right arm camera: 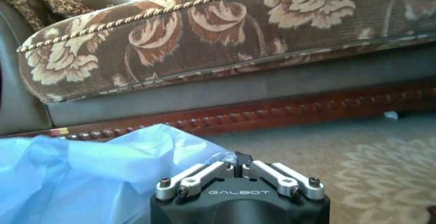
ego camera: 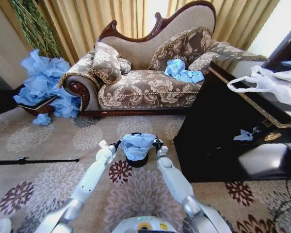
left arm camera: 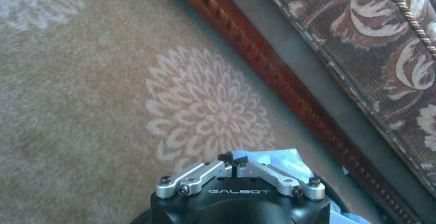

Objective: Place a garbage bag over the trash bin.

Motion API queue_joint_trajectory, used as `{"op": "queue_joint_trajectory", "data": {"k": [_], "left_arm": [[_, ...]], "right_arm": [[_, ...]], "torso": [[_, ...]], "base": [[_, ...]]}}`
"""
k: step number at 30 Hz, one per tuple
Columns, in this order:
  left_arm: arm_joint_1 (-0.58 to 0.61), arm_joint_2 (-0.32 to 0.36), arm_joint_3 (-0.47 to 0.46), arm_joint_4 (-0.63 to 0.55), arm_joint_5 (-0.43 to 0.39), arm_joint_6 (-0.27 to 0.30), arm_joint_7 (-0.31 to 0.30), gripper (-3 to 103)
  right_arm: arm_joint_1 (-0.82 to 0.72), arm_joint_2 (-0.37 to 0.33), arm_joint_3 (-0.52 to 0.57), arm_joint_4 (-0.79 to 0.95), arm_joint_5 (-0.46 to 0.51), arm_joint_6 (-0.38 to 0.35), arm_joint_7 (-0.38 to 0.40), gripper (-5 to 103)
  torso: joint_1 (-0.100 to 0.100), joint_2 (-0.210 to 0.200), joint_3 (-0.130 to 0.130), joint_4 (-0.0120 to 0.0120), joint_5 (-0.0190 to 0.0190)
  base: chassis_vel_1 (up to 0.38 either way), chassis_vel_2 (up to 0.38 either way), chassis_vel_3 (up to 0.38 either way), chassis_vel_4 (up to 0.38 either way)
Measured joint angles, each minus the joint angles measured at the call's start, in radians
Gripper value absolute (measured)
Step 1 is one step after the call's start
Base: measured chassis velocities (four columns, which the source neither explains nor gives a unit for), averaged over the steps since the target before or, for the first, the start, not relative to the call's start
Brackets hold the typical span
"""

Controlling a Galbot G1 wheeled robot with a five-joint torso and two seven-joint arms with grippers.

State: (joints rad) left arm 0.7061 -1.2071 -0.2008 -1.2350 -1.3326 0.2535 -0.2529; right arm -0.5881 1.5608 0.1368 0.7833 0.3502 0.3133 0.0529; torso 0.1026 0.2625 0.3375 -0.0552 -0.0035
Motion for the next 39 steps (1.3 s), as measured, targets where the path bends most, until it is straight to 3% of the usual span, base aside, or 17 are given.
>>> {"op": "queue_joint_trajectory", "data": {"k": [11, 13, 22, 25, 30, 34, 35, 38, 39], "left_arm": [[-0.088, -0.068, -0.01, 0.196, 0.026, -0.004, 0.01, 0], [-0.099, -0.079, -0.009, 0.227, 0.032, -0.005, 0.016, 0], [-0.06, -0.064, 0.006, 0.225, 0.053, -0.004, 0.026, 0], [-0.03, -0.051, 0.008, 0.198, 0.056, -0.005, 0.031, 0], [0.05, -0.004, -0.009, 0.068, 0.046, 0.01, 0.018, 0], [0.155, 0.054, -0.014, -0.049, 0.048, 0.019, 0.015, 0], [0.155, 0.054, -0.014, -0.049, 0.048, 0.019, 0.015, 0], [0.234, 0.108, -0.018, -0.124, 0.077, 0.009, 0.061, 16], [0.234, 0.108, -0.018, -0.124, 0.077, 0.009, 0.061, 16]], "right_arm": [[0.126, 0.047, 0.083, -0.223, -0.038, 0.033, -0.123, 0], [0.132, 0.042, 0.094, -0.237, -0.052, 0.016, -0.135, 0], [0.093, 0.016, 0.097, -0.226, -0.093, -0.077, -0.175, 0], [0.064, 0.014, 0.092, -0.211, -0.097, -0.08, -0.181, 0], [-0.045, -0.031, 0.029, 0.02, -0.058, -0.126, -0.141, 0], [-0.149, -0.075, 0.018, 0.172, -0.055, -0.137, -0.12, 21], [-0.149, -0.075, 0.018, 0.172, -0.055, -0.137, -0.12, 21], [-0.226, -0.115, 0.024, 0.279, -0.043, -0.141, -0.115, 32], [-0.226, -0.115, 0.024, 0.279, -0.043, -0.141, -0.115, 32]], "torso": [[0.0, 0.0, 0.0, 0.0003, -0.0001], [0.0, 0.0, 0.0, -0.0006, 0.0], [0.0, 0.0, 0.0, 0.0, 0.0002], [0.0, 0.0, 0.0, -0.0002, -0.0001], [0.0, 0.0, 0.0, 0.0003, 0.0001], [0.0, 0.0, 0.0, 0.0, -0.0002], [0.0, 0.0, 0.0, 0.0, -0.0002], [0.0, 0.0, 0.0, 0.0002, 0.0003], [0.0, 0.0, 0.0, 0.0002, 0.0003]], "base": [[0.0, 0.0, 0.0, 0.0], [0.0, 0.0, 0.0, 0.0], [0.0, 0.0, 0.0, 0.0], [0.0, 0.0, 0.0, 0.0], [0.0, 0.0, 0.0, 0.0], [0.0, 0.0, 0.0, 0.0], [0.0, 0.0, 0.0, 0.0], [0.0, 0.0, 0.0, 0.0], [0.0, 0.0, 0.0, 0.0]]}}
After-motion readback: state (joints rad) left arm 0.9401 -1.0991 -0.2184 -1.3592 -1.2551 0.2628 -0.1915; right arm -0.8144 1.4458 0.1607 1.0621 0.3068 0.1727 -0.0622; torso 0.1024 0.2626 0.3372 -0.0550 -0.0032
